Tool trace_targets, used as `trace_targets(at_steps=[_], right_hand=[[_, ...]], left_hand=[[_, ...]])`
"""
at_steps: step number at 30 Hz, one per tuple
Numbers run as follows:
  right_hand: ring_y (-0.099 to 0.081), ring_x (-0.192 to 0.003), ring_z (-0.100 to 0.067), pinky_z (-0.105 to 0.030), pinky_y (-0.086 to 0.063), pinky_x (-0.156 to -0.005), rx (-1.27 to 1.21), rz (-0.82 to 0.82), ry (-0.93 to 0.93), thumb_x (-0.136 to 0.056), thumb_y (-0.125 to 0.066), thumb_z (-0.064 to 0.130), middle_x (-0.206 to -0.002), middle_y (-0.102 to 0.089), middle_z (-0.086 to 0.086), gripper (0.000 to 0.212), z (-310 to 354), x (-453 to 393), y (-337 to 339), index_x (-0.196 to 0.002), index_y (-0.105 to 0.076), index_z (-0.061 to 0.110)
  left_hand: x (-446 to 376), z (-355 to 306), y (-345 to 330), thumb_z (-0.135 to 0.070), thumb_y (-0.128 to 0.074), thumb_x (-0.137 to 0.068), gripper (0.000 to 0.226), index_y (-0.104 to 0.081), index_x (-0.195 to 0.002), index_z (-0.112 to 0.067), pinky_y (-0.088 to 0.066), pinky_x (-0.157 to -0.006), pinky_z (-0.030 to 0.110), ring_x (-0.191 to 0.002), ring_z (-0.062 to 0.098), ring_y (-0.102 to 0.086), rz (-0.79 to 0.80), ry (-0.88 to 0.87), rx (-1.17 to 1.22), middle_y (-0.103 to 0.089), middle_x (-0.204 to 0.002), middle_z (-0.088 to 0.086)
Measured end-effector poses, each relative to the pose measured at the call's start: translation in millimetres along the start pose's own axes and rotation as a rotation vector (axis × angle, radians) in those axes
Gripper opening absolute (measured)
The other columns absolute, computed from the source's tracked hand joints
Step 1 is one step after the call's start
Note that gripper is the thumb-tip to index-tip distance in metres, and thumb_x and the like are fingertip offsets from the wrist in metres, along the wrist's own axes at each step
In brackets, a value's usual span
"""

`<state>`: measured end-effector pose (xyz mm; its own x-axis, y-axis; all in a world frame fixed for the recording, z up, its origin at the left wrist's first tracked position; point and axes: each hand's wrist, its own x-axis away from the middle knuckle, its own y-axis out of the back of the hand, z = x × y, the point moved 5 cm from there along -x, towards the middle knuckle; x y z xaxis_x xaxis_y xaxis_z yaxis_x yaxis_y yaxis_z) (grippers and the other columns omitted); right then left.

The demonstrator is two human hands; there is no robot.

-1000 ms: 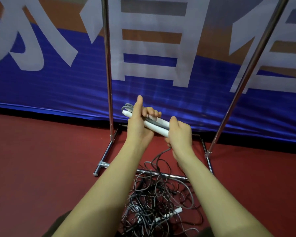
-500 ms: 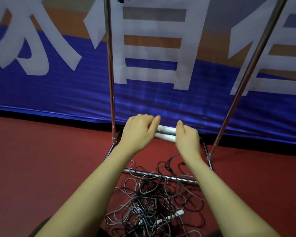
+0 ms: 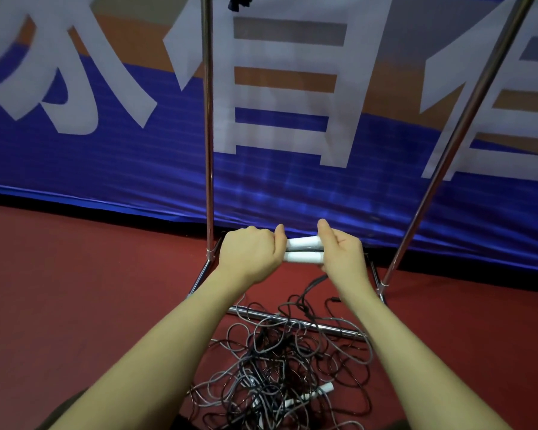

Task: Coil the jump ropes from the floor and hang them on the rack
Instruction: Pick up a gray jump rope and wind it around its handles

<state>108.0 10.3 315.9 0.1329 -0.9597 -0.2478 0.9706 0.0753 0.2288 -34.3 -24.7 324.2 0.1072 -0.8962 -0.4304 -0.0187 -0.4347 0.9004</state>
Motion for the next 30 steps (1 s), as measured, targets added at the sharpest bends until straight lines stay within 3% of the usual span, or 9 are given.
trace_targets(at_steps=[5,7,10,15,19,25,30], right_hand=[[-0.049,-0.057,-0.014,-0.029,-0.039,-0.059,0.176,0.142,0.003,-0.1,-0.041,0.031,-0.061,-0.049,0.0,0.032,-8,0,-9,-0.075,-0.051,0.013],[-0.048,-0.054,-0.005,-0.018,-0.037,-0.055,0.143,0.161,-0.013,-0.098,-0.046,0.027,-0.065,-0.053,0.004,0.02,-11,-2,-10,-0.085,-0.055,0.014],[-0.046,-0.059,-0.004,-0.022,-0.035,-0.061,0.112,0.214,0.009,-0.094,-0.053,0.016,-0.068,-0.053,0.01,0.006,-15,-6,-9,-0.097,-0.058,0.014],[-0.06,-0.092,-0.018,-0.028,-0.044,-0.087,0.199,0.246,0.094,-0.089,-0.063,0.013,-0.101,-0.063,-0.003,0.024,-16,-1,-10,-0.113,-0.06,0.012],[-0.048,-0.073,-0.008,-0.008,-0.037,-0.07,0.297,0.199,0.19,-0.084,-0.067,0.007,-0.085,-0.045,0.005,0.024,-10,-1,-2,-0.107,-0.064,0.012],[-0.048,-0.069,0.006,-0.008,-0.035,-0.069,0.324,0.167,0.352,-0.086,-0.067,0.007,-0.076,-0.047,0.004,0.021,1,4,8,-0.106,-0.071,0.005],[-0.049,-0.069,0.001,-0.009,-0.034,-0.066,0.312,0.13,0.389,-0.09,-0.062,0.009,-0.072,-0.051,0.0,0.015,4,8,14,-0.094,-0.072,0.0]], left_hand=[[-1,9,0,-0.036,-0.025,-0.102,0.053,-0.067,-0.084,-0.01,-0.028,-0.057,0.031,-0.08,0.031,-0.061,0.02,0.042,-0.073,-0.06,-0.073,0.007],[-1,13,0,-0.037,-0.025,-0.101,0.054,-0.068,-0.083,-0.01,-0.03,-0.058,0.03,-0.08,0.032,-0.062,0.016,0.065,-0.074,-0.063,-0.075,0.009],[-2,18,0,-0.037,-0.026,-0.101,0.054,-0.069,-0.082,-0.01,-0.032,-0.059,0.03,-0.079,0.033,-0.062,0.008,0.111,-0.051,-0.067,-0.081,0.011],[-3,25,0,-0.038,-0.027,-0.1,0.054,-0.067,-0.078,-0.01,-0.032,-0.06,0.03,-0.079,0.034,-0.062,0.008,0.112,-0.059,-0.067,-0.081,0.012],[-1,27,-1,-0.039,-0.026,-0.1,0.055,-0.066,-0.075,-0.01,-0.032,-0.06,0.029,-0.079,0.033,-0.063,0.021,0.105,-0.092,-0.063,-0.076,0.01],[-4,23,6,-0.039,-0.027,-0.1,0.052,-0.053,-0.064,-0.012,-0.03,-0.058,0.03,-0.062,0.026,-0.045,0.03,0.108,-0.092,-0.036,-0.054,0.001],[1,20,7,-0.044,-0.026,-0.099,0.058,-0.06,-0.067,-0.009,-0.037,-0.061,0.031,-0.065,0.029,-0.049,0.069,0.162,-0.014,-0.041,-0.056,0.002]])
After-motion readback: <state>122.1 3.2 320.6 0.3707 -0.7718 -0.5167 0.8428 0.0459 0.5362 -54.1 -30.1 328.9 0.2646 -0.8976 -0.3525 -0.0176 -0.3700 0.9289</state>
